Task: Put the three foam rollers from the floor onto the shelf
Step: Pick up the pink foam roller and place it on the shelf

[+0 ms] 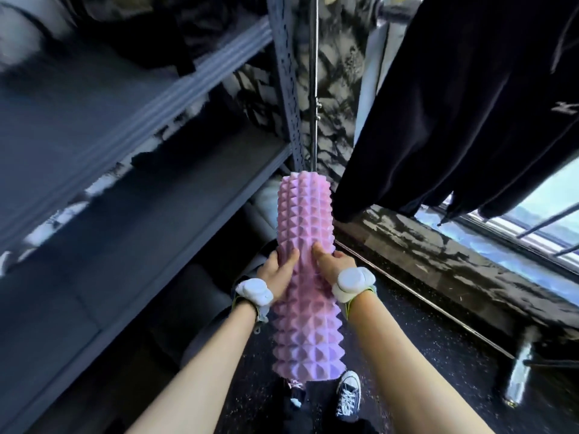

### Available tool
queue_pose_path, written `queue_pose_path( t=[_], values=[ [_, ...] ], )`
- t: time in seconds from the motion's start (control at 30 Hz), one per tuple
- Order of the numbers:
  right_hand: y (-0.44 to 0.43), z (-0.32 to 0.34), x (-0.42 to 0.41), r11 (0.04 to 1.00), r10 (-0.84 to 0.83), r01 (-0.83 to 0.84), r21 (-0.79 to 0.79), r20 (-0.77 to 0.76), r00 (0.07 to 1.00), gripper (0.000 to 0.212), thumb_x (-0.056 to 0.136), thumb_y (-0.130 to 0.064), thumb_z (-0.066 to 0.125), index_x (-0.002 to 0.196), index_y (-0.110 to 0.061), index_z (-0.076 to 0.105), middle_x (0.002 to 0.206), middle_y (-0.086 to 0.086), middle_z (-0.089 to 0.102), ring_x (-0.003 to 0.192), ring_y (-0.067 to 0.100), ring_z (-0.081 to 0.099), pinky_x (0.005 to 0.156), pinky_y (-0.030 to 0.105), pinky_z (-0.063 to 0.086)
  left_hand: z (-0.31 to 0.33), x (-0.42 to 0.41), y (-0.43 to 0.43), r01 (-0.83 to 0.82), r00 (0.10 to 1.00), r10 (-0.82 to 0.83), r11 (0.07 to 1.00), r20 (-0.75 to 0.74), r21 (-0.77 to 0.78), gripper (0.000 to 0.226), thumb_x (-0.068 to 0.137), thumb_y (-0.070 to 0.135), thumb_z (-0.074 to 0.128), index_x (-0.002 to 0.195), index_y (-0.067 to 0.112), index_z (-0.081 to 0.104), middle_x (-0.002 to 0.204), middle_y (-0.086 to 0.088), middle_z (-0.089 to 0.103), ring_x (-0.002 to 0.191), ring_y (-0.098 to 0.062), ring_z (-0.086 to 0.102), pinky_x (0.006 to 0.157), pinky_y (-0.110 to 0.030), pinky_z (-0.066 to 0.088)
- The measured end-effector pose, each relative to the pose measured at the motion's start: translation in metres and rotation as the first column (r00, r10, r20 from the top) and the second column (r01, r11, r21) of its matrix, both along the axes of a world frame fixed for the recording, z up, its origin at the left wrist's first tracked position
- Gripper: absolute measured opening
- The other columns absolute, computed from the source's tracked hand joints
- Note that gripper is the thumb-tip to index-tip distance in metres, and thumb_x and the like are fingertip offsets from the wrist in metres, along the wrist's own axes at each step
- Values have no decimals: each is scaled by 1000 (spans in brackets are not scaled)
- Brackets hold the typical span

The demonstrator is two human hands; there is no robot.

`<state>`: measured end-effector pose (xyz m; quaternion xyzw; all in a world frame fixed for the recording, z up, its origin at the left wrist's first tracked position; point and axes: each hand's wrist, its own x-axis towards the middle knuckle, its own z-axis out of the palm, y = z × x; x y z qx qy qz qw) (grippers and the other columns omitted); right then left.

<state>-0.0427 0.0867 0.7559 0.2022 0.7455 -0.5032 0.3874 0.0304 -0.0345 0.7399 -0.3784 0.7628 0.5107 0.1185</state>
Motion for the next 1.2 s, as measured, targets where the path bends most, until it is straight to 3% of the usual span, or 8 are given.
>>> queue_pose_path(
  t=[0.2, 0.43, 0.53, 0.63, 0.73, 0.9, 1.07, 1.2],
  values=[
    [-23, 24, -17, 987, 159, -155, 43, -134, 978, 66, 81, -58, 66, 122, -7, 66, 121, 9, 70, 112, 31, 67, 103, 41, 50, 28, 2, -10, -110, 992, 108, 993, -72, -30, 74, 90, 71, 47, 146, 22, 49, 144, -3, 58, 131, -27, 54, 108, -32, 40],
    [-53, 39, -45, 975, 222, -222, 13, -128, 967, 60, 88, -46, 68, 127, -2, 58, 114, 13, 65, 118, 32, 62, 107, 35, 44, 39, -11, -35, -208, 969, 204, 978, -142, -17, 67, 94, 66, 46, 144, 21, 51, 139, -1, 61, 127, -26, 56, 94, -23, 37],
    [-79, 37, -69, 961, 276, -275, 26, -127, 953, 41, 87, -52, 66, 101, -15, 57, 94, 6, 59, 105, 28, 64, 105, 33, 46, 36, -31, -57, -244, 959, 244, 970, -144, 14, 66, 95, 64, 46, 145, 22, 50, 140, 0, 59, 128, -25, 55, 93, -23, 36],
    [-109, 32, -96, 930, 365, -352, 107, -144, 920, 47, 80, -68, 61, 87, -21, 55, 98, 4, 65, 107, 28, 67, 104, 39, 49, 29, -56, -80, -277, 947, 280, 960, -160, 44, 64, 95, 64, 46, 143, 23, 51, 139, 1, 60, 127, -25, 56, 93, -23, 36],
    [-136, 21, -125, 925, 378, -368, 90, -141, 915, 51, 80, -63, 66, 103, -17, 68, 95, 4, 67, 97, 27, 66, 99, 36, 51, 20, -83, -105, -302, 941, 307, 951, -139, 57, 65, 94, 66, 45, 145, 25, 49, 140, 1, 59, 130, -26, 54, 95, -25, 36],
    [-180, 11, -177, 923, 383, -379, 59, -77, 920, 44, 84, -42, 72, 111, -8, 70, 74, -1, 60, 61, 16, 58, 58, 25, 50, 2, -135, -150, -340, 934, 344, 939, -97, 57, 62, 96, 65, 43, 142, 26, 51, 138, -2, 60, 127, -29, 55, 91, -25, 34],
    [-221, -10, -219, 917, 399, -397, 47, -49, 916, 51, 78, -44, 77, 116, -11, 68, 97, 7, 76, 84, 27, 75, 79, 39, 63, -25, -176, -184, -371, 925, 375, 925, -54, 80, 60, 95, 67, 40, 139, 28, 52, 133, 0, 61, 117, -27, 57, 88, -26, 33],
    [-247, -30, -255, 907, 420, -419, 37, -33, 907, 59, 80, -46, 76, 127, -12, 62, 106, 10, 75, 72, 22, 70, 50, 23, 55, -46, -204, -207, -350, 931, 358, 931, -69, 104, 64, 96, 68, 33, 148, 31, 40, 145, -2, 54, 129, -28, 52, 90, -26, 32]
  ],
)
